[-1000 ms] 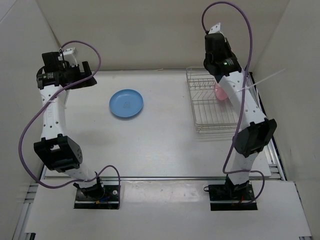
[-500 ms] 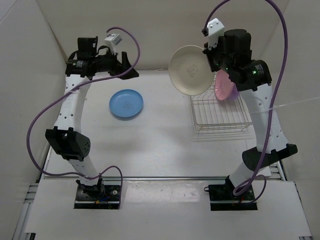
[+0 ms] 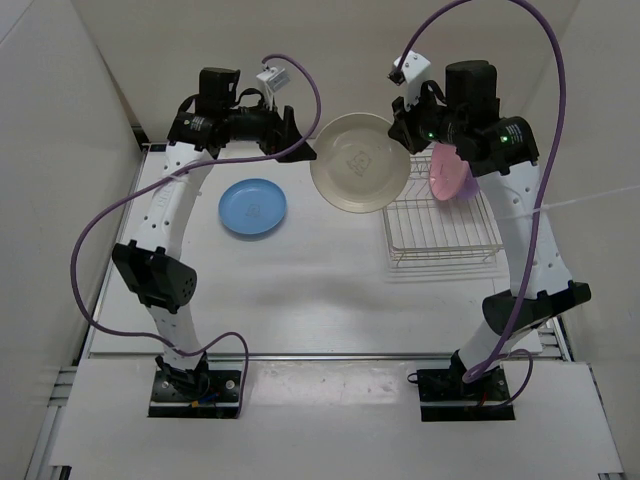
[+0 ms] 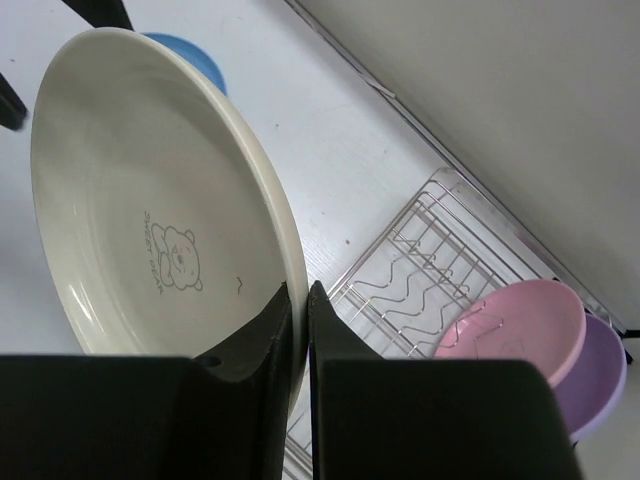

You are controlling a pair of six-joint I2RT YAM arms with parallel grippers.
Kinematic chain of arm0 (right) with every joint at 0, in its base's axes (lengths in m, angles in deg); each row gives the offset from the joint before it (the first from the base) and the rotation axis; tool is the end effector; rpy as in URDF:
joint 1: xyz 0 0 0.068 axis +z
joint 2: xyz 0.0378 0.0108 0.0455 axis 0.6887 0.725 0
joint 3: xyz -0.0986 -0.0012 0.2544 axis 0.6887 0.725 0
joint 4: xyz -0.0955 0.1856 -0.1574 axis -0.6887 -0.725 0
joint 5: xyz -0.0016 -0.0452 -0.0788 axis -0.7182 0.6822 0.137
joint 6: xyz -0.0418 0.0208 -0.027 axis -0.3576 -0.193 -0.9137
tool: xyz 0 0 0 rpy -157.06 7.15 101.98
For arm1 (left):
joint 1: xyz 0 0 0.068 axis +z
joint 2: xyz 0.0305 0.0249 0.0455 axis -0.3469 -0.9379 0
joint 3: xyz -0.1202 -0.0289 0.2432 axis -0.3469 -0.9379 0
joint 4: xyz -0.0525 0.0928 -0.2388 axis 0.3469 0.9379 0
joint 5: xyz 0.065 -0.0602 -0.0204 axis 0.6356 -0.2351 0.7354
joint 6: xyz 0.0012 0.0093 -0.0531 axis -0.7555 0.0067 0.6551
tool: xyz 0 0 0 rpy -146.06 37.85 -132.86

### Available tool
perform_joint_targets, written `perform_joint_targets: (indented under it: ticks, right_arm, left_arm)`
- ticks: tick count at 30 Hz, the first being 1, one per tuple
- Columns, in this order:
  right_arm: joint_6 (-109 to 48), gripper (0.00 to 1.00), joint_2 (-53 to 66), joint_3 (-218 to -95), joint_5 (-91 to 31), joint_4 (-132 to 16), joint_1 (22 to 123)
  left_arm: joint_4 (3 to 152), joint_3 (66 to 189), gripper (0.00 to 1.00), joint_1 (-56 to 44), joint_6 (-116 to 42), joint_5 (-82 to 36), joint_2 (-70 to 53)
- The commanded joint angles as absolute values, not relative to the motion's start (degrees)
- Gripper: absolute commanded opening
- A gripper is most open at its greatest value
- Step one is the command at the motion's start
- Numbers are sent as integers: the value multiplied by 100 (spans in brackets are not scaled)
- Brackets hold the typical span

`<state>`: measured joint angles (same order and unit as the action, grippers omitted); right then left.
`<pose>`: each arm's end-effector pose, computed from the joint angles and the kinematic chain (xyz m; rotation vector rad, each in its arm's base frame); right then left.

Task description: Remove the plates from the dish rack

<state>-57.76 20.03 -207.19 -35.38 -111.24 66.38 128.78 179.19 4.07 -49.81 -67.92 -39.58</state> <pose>0.2895 0.1305 0.5168 -0.8504 1.7571 0.2461 0.3700 -0.1373 0.4452 0.8455 1.8929 -1.1378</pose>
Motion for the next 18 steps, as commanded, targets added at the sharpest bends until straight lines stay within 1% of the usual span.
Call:
perform_joint_targets:
  ticks: [1,4,6,7,8,9,10,11,12,14,16,18]
  right_arm:
    - [-5862,0,2001,-20778,-4074,-10800,6551]
    - [-5792,0,2063,-20778,-4126,-10730,6550]
    - [-5670,0,2124,-20839,-4126,-10730,6498]
    - [-5669,0,2176,-20839,-4126,-10677,6497]
    - [-5608,0,2177,-20839,-4126,-10677,6497]
    - [-5608,0,2177,-20839,-4187,-10677,6497]
    - [-5555,0,2177,-20839,-4188,-10677,6497]
    - [-5555,0,2229,-20892,-4188,-10677,6497]
    - [-5555,0,2230,-20892,-4188,-10677,6497]
    - [-5555,0,2230,-20892,-4188,-10677,6497]
    - [-5555,0,2230,-20892,-4126,-10677,6497]
    - [-5502,0,2230,-20892,-4126,-10624,6497]
  left_arm:
    - [12835,18177,100,158,-5037,-6861,-3941]
    - [12835,18230,100,-9,-4984,-6756,-3941]
    - [12835,18230,96,-149,-4984,-6695,-3941]
    - [12783,18177,92,-150,-4984,-6694,-3941]
    - [12782,18177,84,-150,-4984,-6694,-3941]
    - [12721,18177,79,-150,-4906,-6694,-3941]
    - [12721,18177,70,-150,-4844,-6694,-3941]
    - [12669,18177,43,-150,-4844,-6642,-3941]
    - [12668,18177,34,-150,-4844,-6572,-3941]
    - [12668,18177,21,-150,-4773,-6396,-3889]
    - [12668,18116,20,-150,-4773,-6290,-3836]
    - [12668,18115,12,-150,-4773,-6238,-3836]
